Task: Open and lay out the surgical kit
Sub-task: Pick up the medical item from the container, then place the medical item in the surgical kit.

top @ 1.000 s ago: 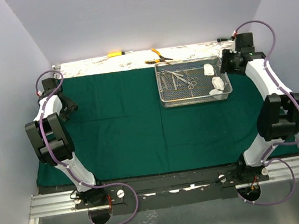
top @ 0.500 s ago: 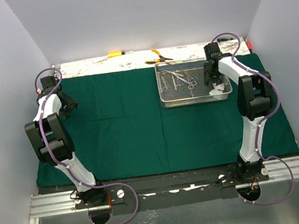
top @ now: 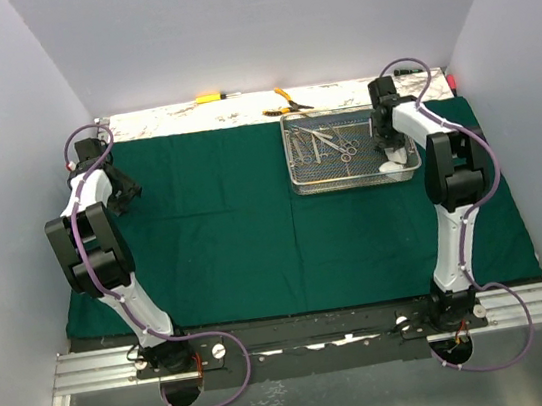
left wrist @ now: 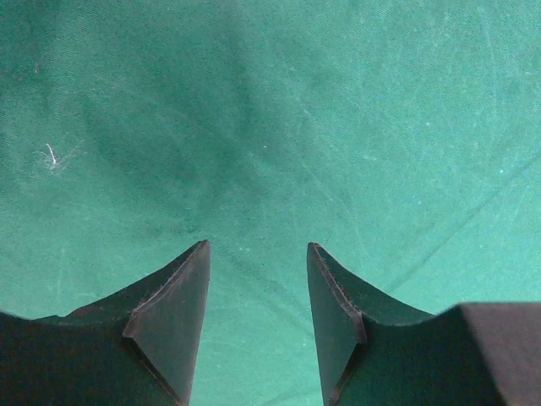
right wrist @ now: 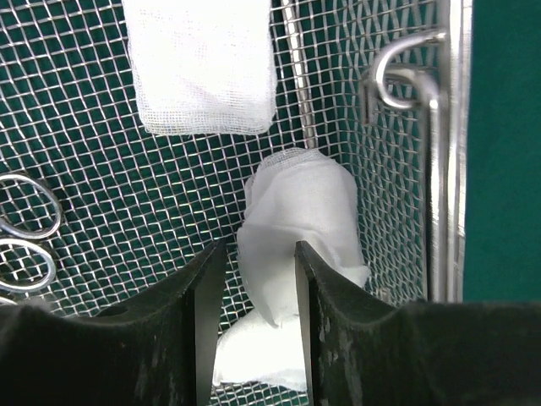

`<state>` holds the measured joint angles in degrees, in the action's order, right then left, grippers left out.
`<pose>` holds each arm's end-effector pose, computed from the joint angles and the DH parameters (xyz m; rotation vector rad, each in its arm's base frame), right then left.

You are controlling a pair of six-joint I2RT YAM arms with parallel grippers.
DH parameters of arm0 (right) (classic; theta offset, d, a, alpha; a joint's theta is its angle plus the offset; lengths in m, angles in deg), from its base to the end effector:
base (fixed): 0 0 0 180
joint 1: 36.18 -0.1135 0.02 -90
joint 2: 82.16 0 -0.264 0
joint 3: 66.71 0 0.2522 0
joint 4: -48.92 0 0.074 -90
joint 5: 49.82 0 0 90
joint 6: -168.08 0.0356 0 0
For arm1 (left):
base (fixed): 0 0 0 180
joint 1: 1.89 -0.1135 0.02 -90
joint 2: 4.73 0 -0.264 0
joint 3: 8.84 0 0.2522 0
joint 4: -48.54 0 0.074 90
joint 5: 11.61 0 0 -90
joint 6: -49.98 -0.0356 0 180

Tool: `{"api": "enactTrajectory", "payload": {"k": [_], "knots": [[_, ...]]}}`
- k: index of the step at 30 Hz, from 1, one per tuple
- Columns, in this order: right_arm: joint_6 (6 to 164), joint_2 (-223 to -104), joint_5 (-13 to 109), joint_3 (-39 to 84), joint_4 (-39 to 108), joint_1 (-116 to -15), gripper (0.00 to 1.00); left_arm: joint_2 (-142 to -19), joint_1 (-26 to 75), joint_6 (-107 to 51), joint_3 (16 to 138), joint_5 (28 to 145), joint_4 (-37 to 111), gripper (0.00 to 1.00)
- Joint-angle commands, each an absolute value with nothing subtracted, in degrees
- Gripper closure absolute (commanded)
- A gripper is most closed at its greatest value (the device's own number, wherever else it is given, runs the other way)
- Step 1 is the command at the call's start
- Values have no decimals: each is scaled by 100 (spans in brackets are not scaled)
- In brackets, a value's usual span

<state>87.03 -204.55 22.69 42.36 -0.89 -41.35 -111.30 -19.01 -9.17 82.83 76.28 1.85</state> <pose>0.4547 0.0304 0.1820 0.1828 2.6181 -0.3234 0.3734 0.1164 0.2053 -1.0864 2.4115 -0.0317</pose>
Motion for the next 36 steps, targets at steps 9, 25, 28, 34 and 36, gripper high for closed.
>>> {"api": "enactTrajectory", "payload": {"k": [9,25,28,34,36], "knots": [[8650,-20553,2333,4153,238,-4137,99,-11005,-1795,-688,8377,7262,136,49],[9185,-18774,2671,4002,61,-4137,99,-10601,-1559,-613,8477,7271,138,49],[9420,-18338,2450,3869,-208,-4137,99,-10515,-1509,-662,8454,7413,127,49],[10439,-17358,1352,3368,-1583,-4134,99,-10098,-1399,-707,8111,7654,160,49],[10955,-16952,1044,3007,-2126,-4137,99,-10010,-1379,-789,8008,7729,164,49]]}}
